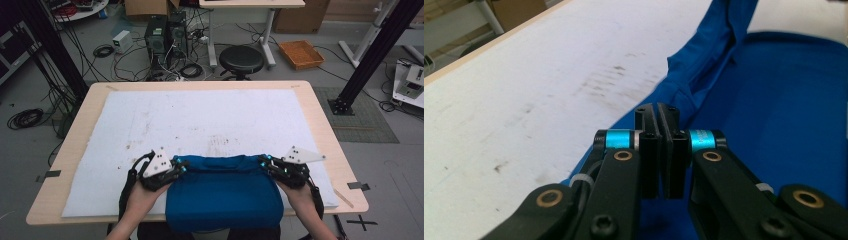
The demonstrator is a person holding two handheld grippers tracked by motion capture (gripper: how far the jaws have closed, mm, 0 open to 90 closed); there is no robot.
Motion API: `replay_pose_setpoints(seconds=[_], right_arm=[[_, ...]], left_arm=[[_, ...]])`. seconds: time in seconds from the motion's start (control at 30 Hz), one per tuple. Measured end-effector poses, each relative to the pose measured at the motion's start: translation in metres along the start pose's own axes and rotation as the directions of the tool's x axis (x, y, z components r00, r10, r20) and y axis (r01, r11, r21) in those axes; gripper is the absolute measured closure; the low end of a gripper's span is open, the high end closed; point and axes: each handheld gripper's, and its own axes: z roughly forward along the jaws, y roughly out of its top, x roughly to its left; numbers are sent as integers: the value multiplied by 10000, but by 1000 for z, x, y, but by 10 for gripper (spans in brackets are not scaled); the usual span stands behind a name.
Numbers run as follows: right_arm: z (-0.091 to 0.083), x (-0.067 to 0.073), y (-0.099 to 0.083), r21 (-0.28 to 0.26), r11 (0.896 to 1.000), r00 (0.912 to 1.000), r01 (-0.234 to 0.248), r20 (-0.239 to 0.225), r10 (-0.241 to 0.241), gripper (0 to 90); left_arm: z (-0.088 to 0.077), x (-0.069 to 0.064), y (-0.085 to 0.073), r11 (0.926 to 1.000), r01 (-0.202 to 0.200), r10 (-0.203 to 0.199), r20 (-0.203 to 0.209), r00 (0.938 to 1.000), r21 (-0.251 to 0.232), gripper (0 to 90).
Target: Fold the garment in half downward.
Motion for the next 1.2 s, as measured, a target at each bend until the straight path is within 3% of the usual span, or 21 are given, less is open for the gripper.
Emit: replay_pose_setpoints(seconds=[0.23,0.33,0.43,0.5,0.63,0.73,0.83,0.87,0.93,0.97,1.0,1.07,1.17,1.2], right_arm=[[-16,21,-16,320,9969,9974,712,29,-714,869],[-26,33,-27,590,9925,9942,1069,61,-1075,867],[-31,39,-34,793,9885,9916,1285,47,-1293,858],[-34,43,-39,1019,9833,9883,1509,48,-1521,845],[-42,45,-43,955,9843,9886,1487,99,-1503,798],[-44,43,-40,825,9869,9900,1384,167,-1403,760],[-44,33,-31,588,9945,9937,866,668,-905,666],[-43,30,-29,552,9963,9944,660,786,-702,650],[-40,23,-25,428,9983,9939,393,1015,-435,636],[-31,10,-18,365,9987,9897,-356,1397,302,555],[-31,10,-18,365,9987,9897,-356,1397,302,555],[-19,-5,-13,375,9926,9816,-1156,1572,1084,514],[-3,-22,-12,517,9767,9669,-2081,1618,1974,490],[7,-28,-15,765,9645,9591,-2527,1510,2393,492]], left_arm=[[-8,-34,-18,9974,-634,619,434,9971,354,876],[-12,-46,-24,9941,-915,875,663,9940,587,875],[-13,-61,-32,9865,-1303,1192,1108,9867,990,874],[-13,-65,-33,9850,-1359,1231,1197,9851,1058,848],[-17,-74,-35,9809,-1546,1369,1463,9797,1177,819],[-19,-70,-29,9861,-1349,1223,1259,9845,973,780],[-18,-55,-21,9967,-565,526,662,9964,575,711],[-17,-50,-19,9982,-354,333,426,9985,490,691],[-12,-32,-14,9986,460,-457,-141,9989,246,666],[-9,-22,-12,9957,918,-914,-316,9953,115,619],[-6,-13,-11,9908,1353,-1352,-461,9897,-1,619],[3,4,-12,9734,2289,-2290,-603,9716,-85,591],[14,22,-20,9482,3167,-3145,-674,9469,252,575],[18,27,-26,9362,3479,-3440,-743,9360,490,565]])
